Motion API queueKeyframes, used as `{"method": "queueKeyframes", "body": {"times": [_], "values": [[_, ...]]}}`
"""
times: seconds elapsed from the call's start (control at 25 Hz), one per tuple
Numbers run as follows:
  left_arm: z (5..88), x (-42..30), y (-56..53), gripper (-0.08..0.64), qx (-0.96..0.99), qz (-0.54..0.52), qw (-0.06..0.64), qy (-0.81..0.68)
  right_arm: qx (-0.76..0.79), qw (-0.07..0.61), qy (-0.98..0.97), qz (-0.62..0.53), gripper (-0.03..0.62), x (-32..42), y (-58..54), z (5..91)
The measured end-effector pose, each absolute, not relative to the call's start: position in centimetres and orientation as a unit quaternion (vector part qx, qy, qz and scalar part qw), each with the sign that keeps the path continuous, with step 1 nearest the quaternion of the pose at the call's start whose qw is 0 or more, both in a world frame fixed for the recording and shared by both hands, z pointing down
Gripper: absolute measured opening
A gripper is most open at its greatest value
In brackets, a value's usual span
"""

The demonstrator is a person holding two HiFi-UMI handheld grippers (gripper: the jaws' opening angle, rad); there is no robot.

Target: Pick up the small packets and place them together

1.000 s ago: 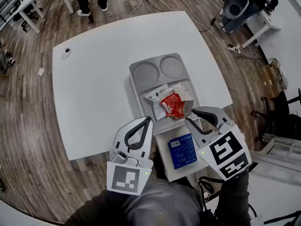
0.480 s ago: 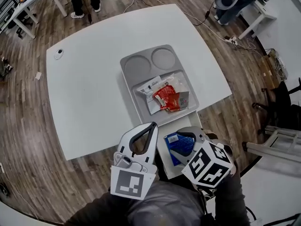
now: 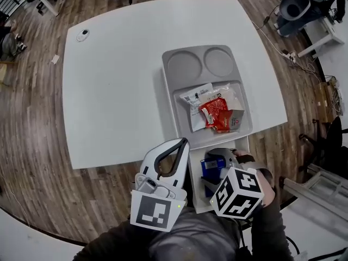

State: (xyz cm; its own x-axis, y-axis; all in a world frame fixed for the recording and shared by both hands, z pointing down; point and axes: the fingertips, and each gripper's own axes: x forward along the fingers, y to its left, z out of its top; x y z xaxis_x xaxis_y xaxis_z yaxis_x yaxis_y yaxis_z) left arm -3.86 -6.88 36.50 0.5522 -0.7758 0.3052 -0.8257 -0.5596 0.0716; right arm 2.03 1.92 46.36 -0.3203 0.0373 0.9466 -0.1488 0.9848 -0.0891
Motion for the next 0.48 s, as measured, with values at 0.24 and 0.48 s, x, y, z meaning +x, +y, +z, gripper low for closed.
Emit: {"method": "queueKeyframes", "body": {"times": [0.24, 0.48], "values": [[37.6, -4.4, -7.7, 0.0, 0.865, 0.112, 0.118, -0.474, 0.053, 0.567, -0.818, 0.073, 0.268, 2.1, 1.3, 46.4], [37.4, -4.3, -7.9, 0.0, 0.865, 0.111, 0.112, -0.476, 0.093, 0.588, -0.803, 0.035, 0.003, 2.9, -0.2, 46.2]]}}
